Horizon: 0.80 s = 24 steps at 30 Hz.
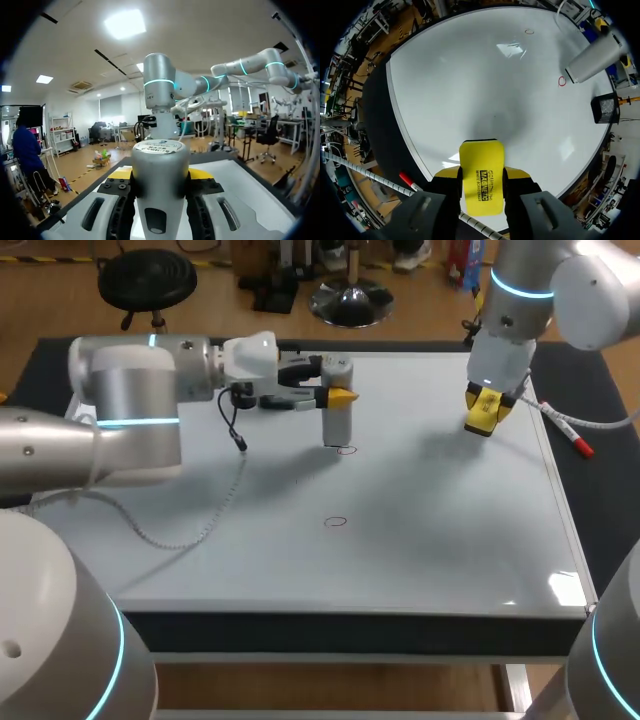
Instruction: Pick up the inspection probe, press it on each red-marked spot on the whiteboard one by one, put down the probe, pick up the eraser, and wipe off all the red marks.
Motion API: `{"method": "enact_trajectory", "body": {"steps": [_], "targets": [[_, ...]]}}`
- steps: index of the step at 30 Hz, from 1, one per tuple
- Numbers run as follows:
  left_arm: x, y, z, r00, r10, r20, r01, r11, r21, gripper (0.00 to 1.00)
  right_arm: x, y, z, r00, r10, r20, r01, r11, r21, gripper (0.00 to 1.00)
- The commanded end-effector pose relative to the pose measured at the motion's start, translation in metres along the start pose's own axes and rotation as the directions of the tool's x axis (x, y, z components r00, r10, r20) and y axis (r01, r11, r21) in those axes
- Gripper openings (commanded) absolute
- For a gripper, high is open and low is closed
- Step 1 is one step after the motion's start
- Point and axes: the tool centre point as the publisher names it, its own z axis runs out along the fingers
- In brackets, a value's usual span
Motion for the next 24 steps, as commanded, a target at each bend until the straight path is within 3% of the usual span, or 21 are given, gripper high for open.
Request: {"method": "enact_trajectory", "body": {"steps": [1, 24], "targets": [[-0.0073, 0.0076, 0.0134, 1.000, -0.001, -0.028, 0.001, 1.000, 0.001, 0.00, 0.0000, -0.0011, -0.0005, 1.000, -0.002, -0.002, 0.002, 1.000, 0.000, 0.00], [0.0006, 0.0171, 0.0163, 0.999, -0.027, -0.029, 0.027, 1.000, 0.006, 0.00, 0.0000, -0.0011, -0.0005, 1.000, -0.002, -0.002, 0.002, 1.000, 0.000, 0.00]]}}
